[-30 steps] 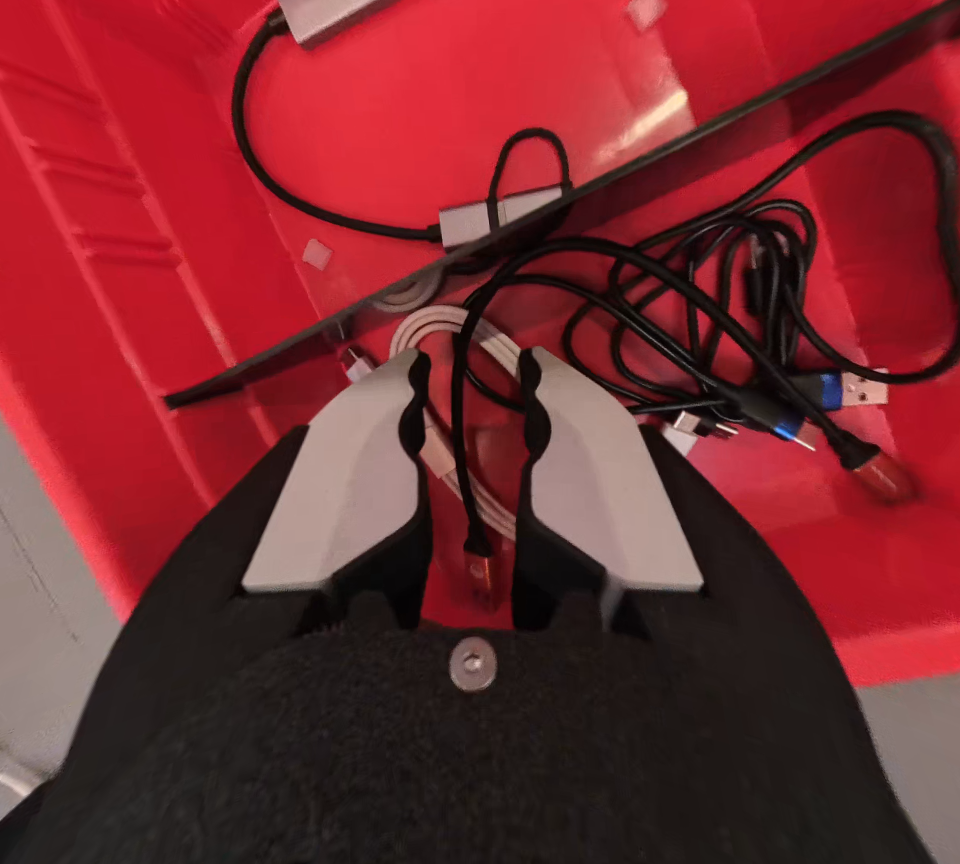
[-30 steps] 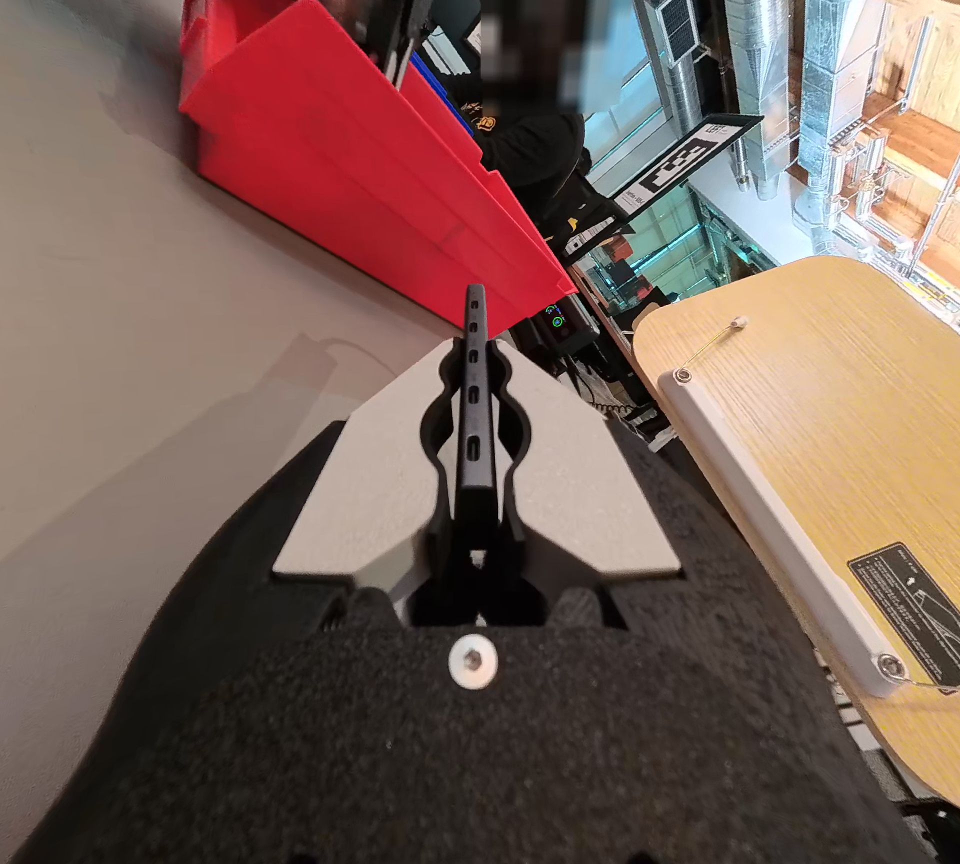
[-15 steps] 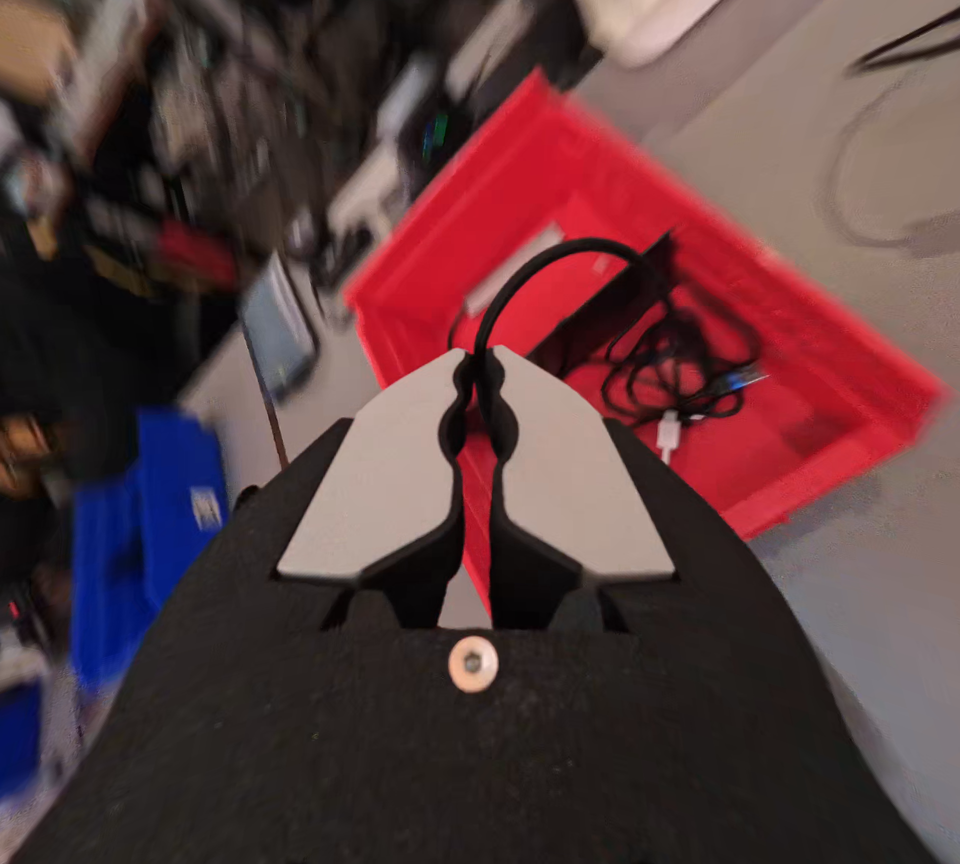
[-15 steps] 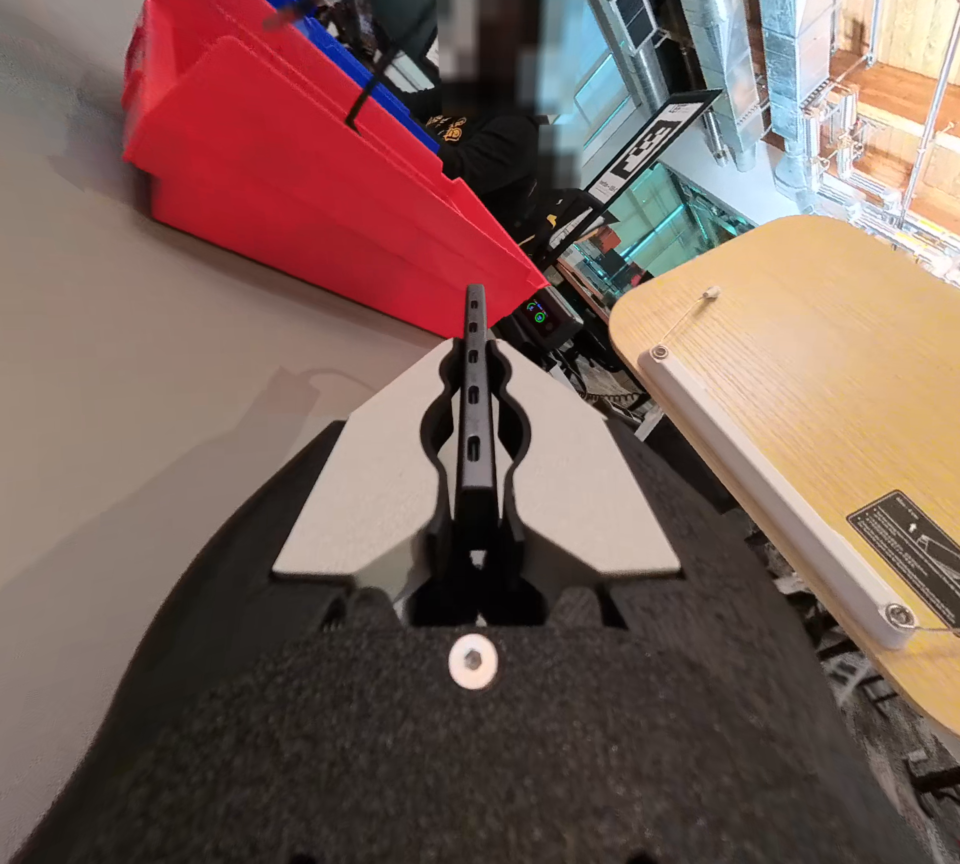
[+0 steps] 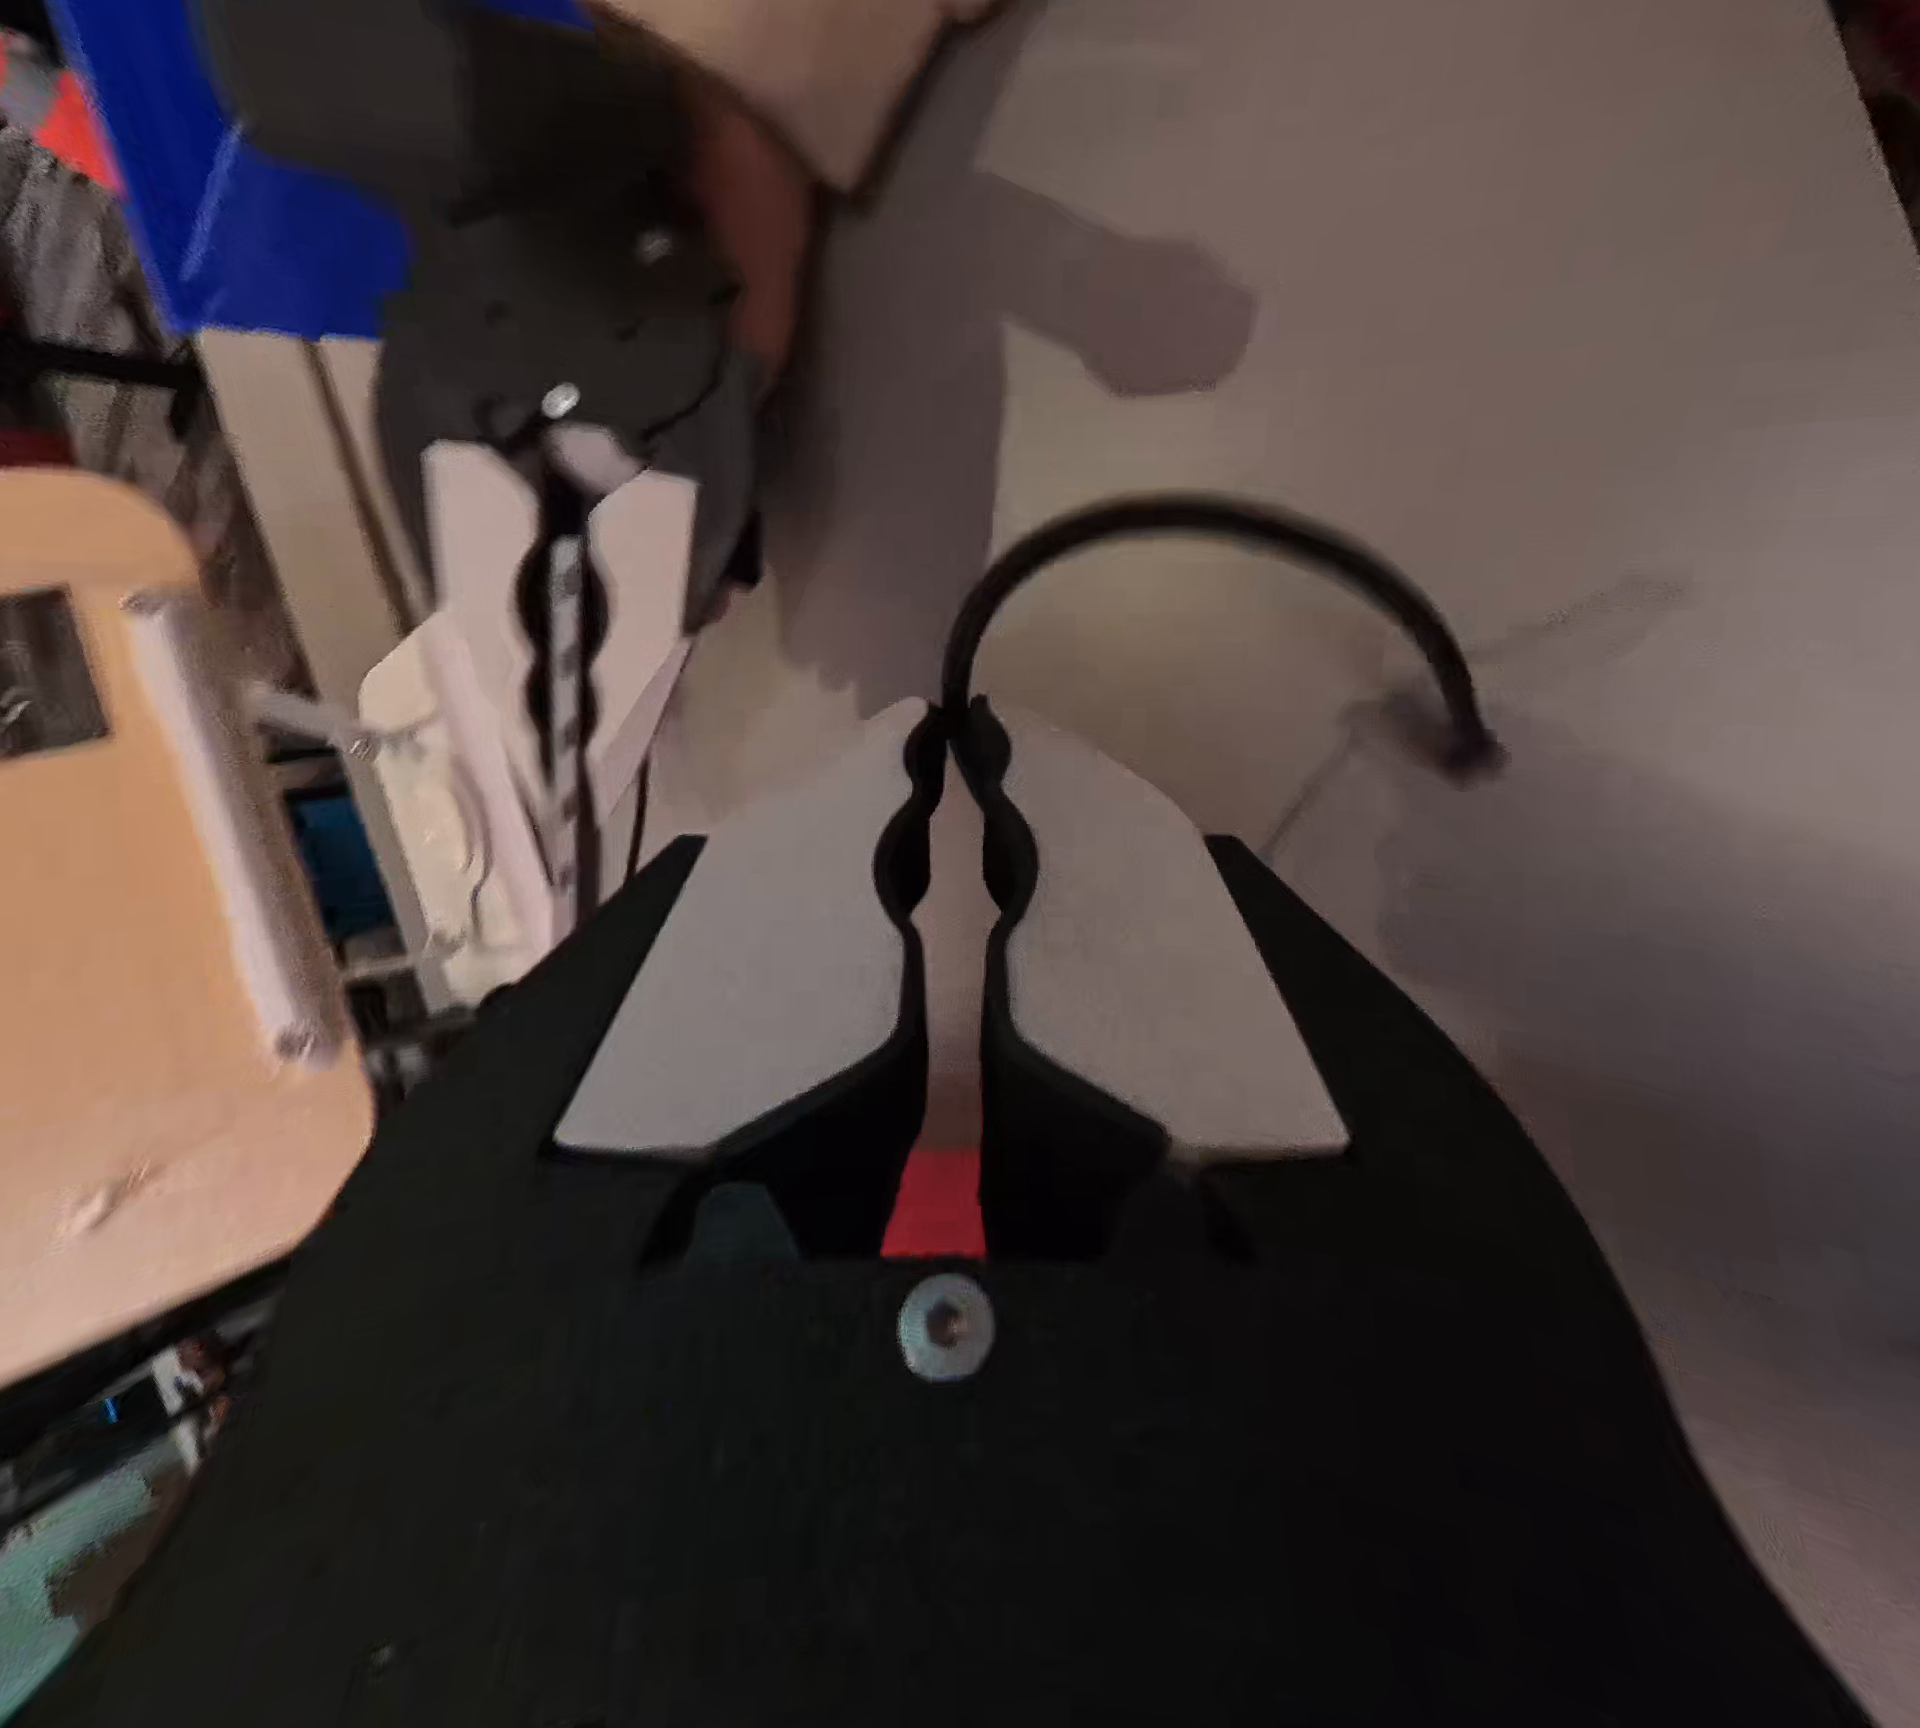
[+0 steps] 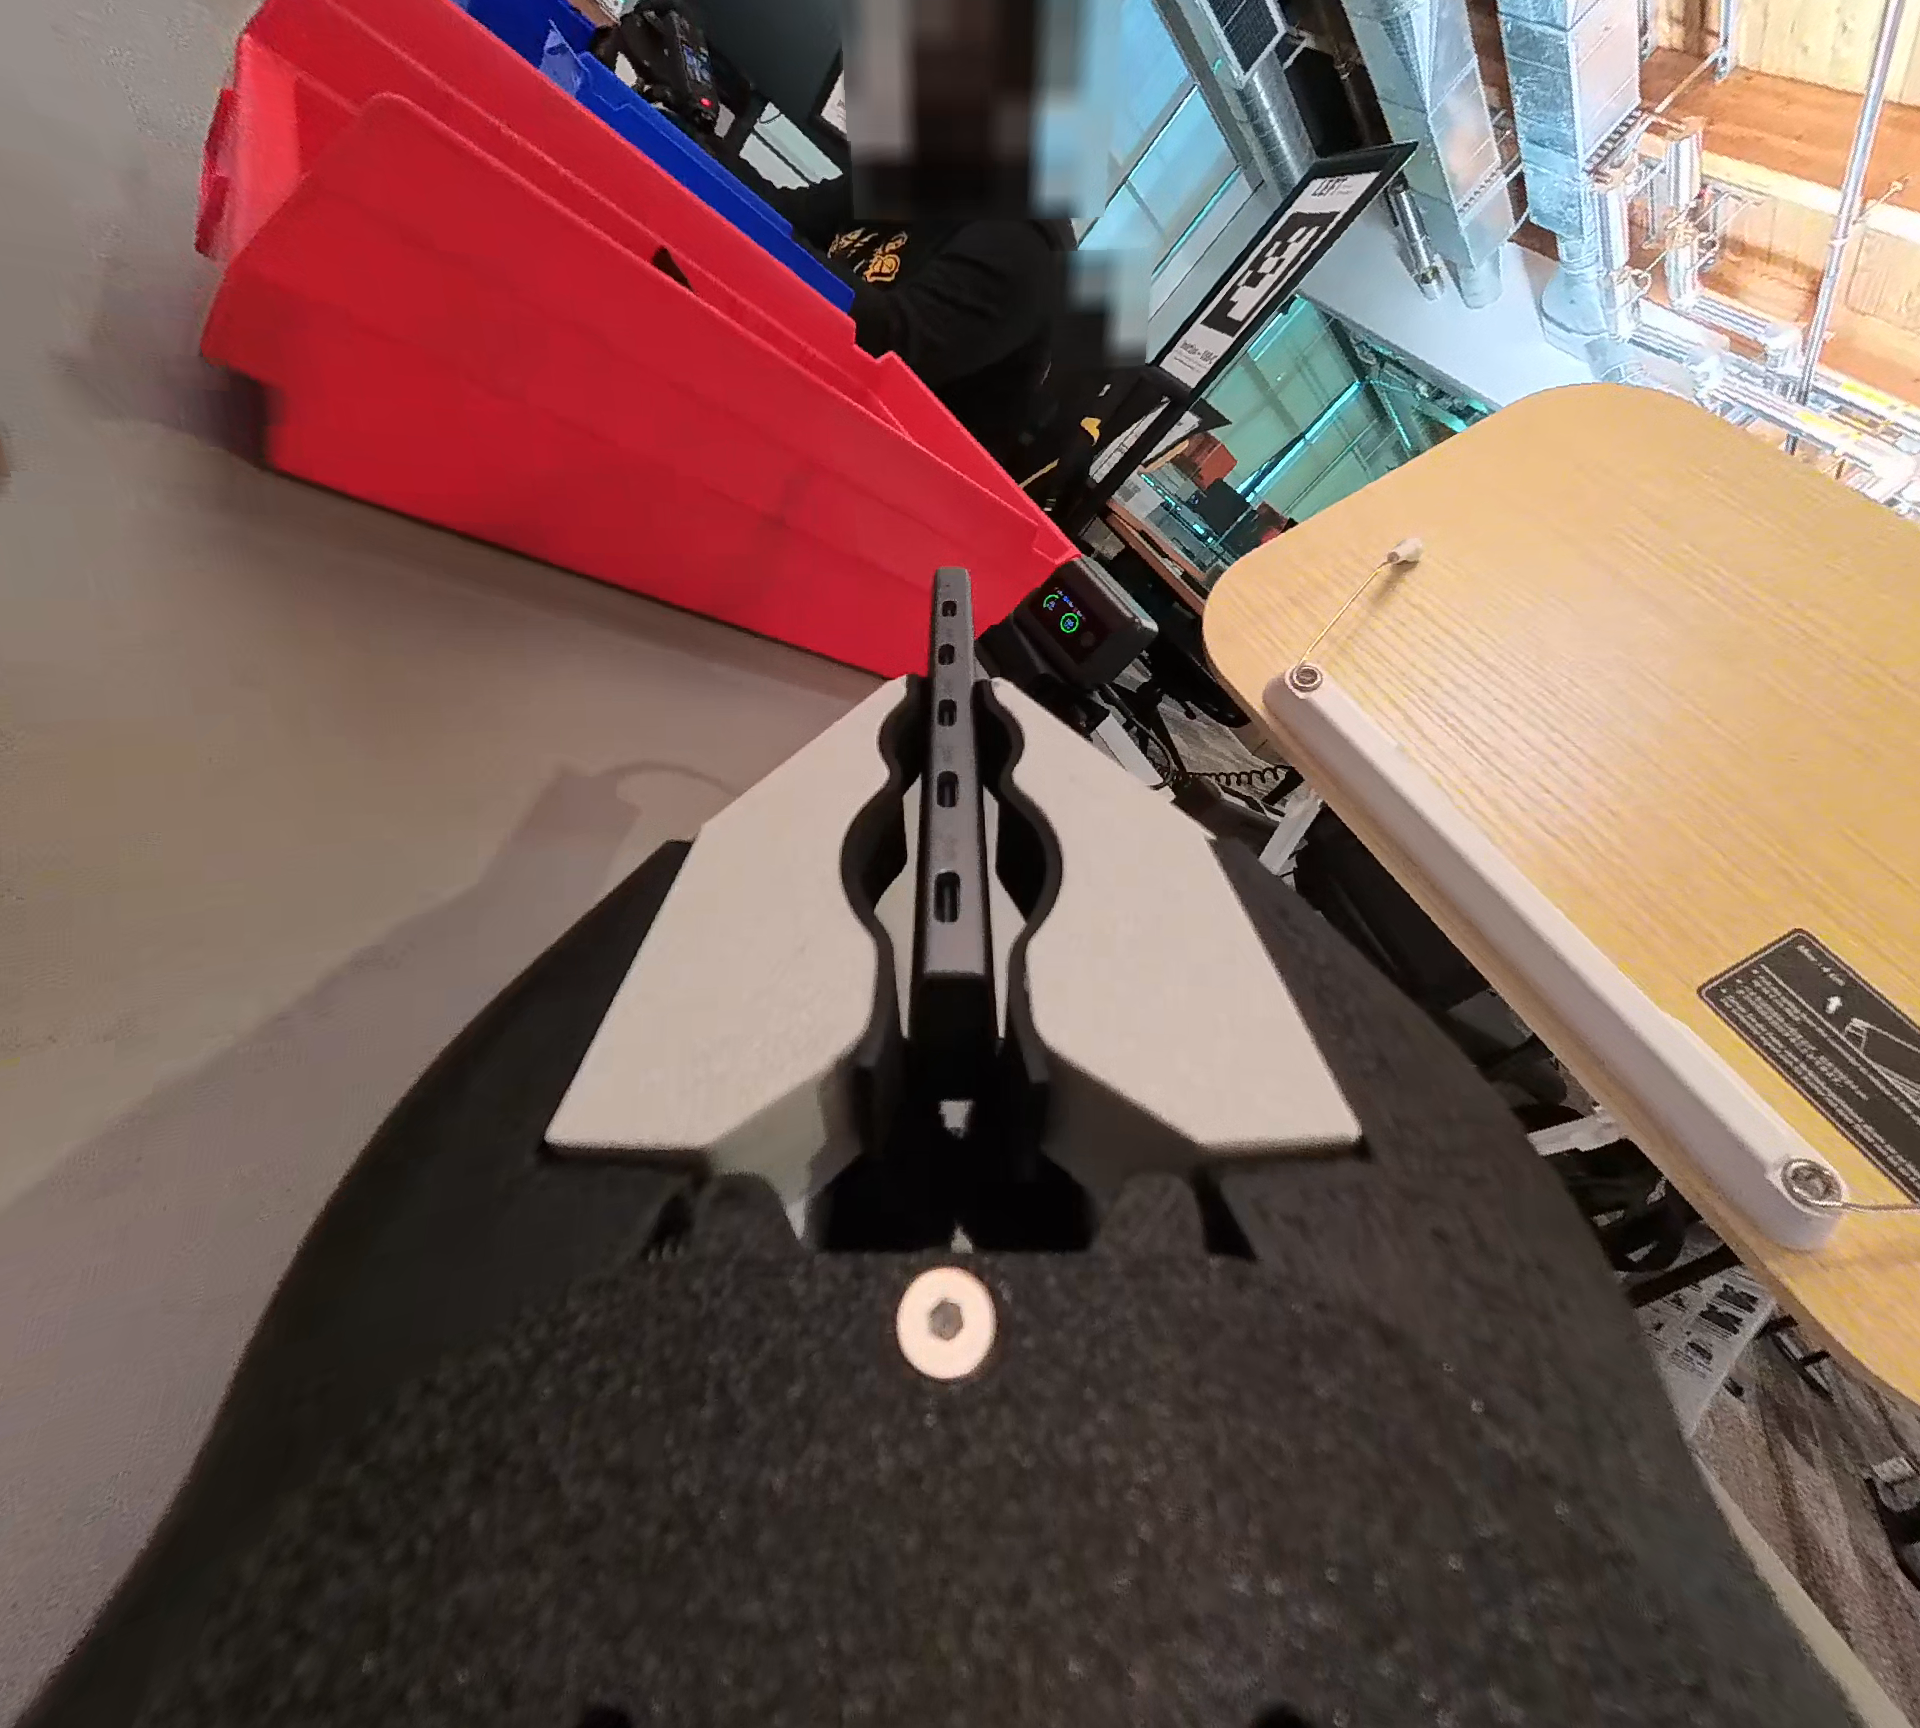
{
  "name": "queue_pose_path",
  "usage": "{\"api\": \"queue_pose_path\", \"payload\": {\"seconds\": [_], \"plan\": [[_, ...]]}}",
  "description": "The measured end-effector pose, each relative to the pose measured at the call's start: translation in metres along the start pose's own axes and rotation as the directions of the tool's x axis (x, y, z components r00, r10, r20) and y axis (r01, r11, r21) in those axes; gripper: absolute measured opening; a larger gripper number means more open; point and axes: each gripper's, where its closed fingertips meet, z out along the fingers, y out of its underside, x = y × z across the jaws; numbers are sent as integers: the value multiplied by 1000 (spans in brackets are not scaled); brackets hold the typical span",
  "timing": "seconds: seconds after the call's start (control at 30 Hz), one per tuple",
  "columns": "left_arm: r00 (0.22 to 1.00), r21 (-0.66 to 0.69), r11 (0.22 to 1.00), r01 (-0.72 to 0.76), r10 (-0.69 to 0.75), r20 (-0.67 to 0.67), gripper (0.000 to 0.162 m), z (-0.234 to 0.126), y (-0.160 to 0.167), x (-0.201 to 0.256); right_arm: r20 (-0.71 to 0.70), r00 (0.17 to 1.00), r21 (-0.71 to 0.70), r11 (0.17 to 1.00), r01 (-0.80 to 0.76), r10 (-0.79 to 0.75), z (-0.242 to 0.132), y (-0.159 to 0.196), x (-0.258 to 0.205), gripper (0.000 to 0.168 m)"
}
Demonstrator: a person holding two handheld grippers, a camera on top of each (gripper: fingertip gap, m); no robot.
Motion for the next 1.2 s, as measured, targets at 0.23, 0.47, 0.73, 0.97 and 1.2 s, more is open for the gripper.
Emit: {"api": "queue_pose_path", "payload": {"seconds": [0.23,0.47,0.73,0.97,1.2], "plan": [[973,-12,974,228,-228,-42,28,32,-14,12,-2,1000,-3,1000,-28,28,-2,2,3,8],[371,135,389,911,-918,137,37,-14,19,36,1,999,-4,999,-39,39,-1,2,3,8],[166,73,198,977,-935,312,42,-14,27,126,15,999,-8,1000,-29,29,1,2,-1,8],[-283,204,-268,942,-958,48,41,32,-33,132,29,999,-11,1000,-19,19,1,2,-5,8],[-466,250,-427,869,-876,126,29,34,18,118,28,999,-11,1000,-26,26,0,2,-4,8]]}}
